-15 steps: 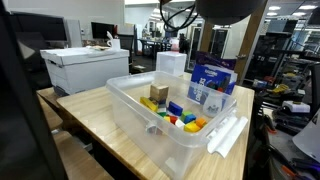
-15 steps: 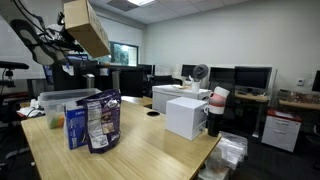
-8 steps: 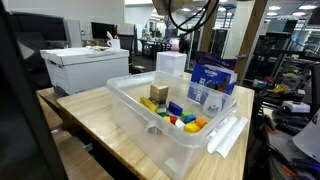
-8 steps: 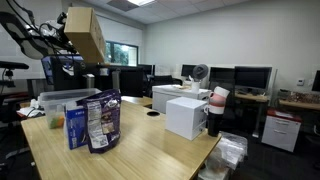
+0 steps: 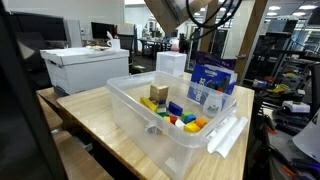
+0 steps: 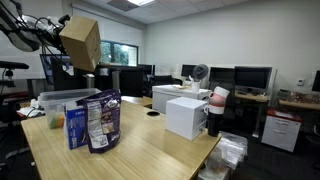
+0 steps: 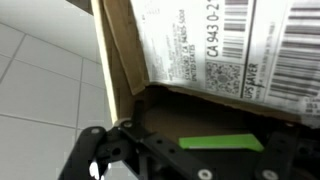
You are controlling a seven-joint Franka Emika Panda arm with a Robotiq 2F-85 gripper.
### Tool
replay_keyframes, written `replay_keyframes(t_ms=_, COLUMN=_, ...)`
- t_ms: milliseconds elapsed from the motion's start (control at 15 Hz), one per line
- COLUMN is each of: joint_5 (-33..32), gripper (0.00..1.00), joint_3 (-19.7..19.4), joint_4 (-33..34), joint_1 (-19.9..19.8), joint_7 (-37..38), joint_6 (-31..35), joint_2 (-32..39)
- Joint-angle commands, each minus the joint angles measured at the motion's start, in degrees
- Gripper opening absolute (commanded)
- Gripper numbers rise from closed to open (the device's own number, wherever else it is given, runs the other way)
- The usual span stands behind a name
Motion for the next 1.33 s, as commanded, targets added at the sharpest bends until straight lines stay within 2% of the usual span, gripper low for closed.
replay_keyframes(t_ms=0, joint_5=6.35, gripper=1.00, joint_3=-0.13, joint_4=-0.44, joint_1=-0.22, joint_7=-7.52, joint_6=5.23, joint_2=-3.62)
replay_keyframes(t_ms=733, joint_5=23.14, gripper=1.00, joint_3=-2.74, joint_4=1.93, joint_1=-1.41, joint_7=-23.42, joint_6=16.85, joint_2=-6.26)
replay_keyframes(t_ms=1267, joint_5=33.90, gripper=1.00, joint_3=-4.39, joint_4=3.71, joint_1=-1.95, joint_7=-35.82, joint_6=17.14, joint_2=-6.20)
